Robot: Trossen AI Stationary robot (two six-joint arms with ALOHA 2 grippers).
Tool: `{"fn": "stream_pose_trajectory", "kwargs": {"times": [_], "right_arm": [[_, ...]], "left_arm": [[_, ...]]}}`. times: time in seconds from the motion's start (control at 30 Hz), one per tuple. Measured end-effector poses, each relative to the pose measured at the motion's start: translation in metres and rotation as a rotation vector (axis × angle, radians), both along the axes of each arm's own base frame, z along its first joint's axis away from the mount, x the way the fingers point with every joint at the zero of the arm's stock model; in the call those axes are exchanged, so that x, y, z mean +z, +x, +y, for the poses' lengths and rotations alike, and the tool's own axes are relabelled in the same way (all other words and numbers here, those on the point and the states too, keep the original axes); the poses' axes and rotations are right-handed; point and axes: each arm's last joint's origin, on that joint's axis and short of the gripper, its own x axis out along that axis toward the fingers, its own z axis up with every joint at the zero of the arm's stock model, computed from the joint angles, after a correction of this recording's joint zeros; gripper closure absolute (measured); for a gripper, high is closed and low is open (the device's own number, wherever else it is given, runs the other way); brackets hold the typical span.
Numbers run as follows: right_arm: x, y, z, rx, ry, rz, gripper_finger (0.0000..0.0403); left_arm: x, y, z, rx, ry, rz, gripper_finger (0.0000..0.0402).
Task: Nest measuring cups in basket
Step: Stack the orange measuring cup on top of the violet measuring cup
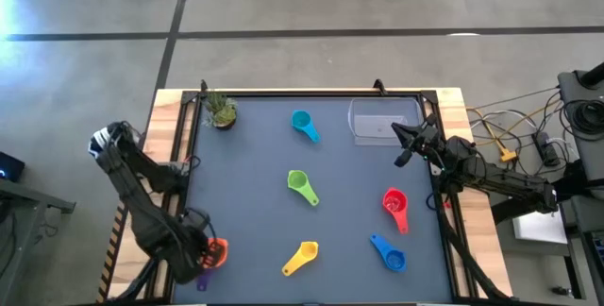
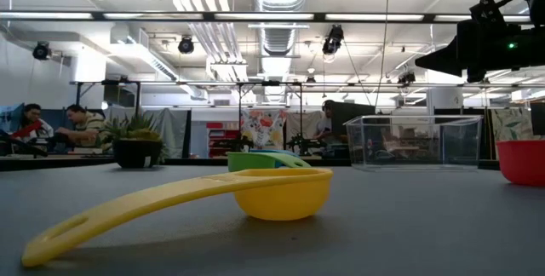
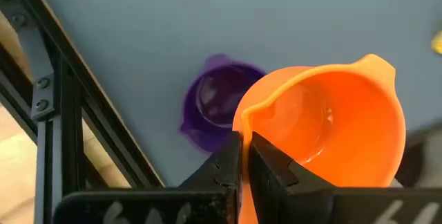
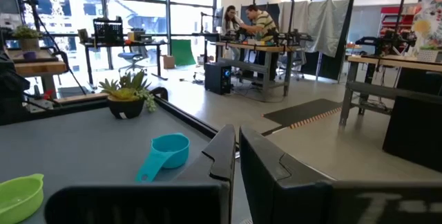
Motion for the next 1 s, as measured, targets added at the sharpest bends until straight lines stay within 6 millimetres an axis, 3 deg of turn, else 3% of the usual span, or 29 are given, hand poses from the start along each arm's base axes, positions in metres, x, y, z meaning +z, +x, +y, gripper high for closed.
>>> {"fn": "stream_pose_trajectory", "kwargs": {"times": [0.27,0.63,1.0], "right_arm": [[0.000,0.000,0.000,0.000,0.000,0.000,0.0390],[0.000,0.000,0.000,0.000,0.000,0.000,0.0390],[0.000,0.000,0.000,0.000,0.000,0.000,0.0390]], "left_arm": [[-0.011,0.003,-0.007,0.031,0.032,0.034,0.0401],[-0.029,-0.002,-0.001,0.043,0.068,0.058,0.0401],[-0.020,-0.013,-0.008,-0.005,0.043,0.073,0.0402]]}}
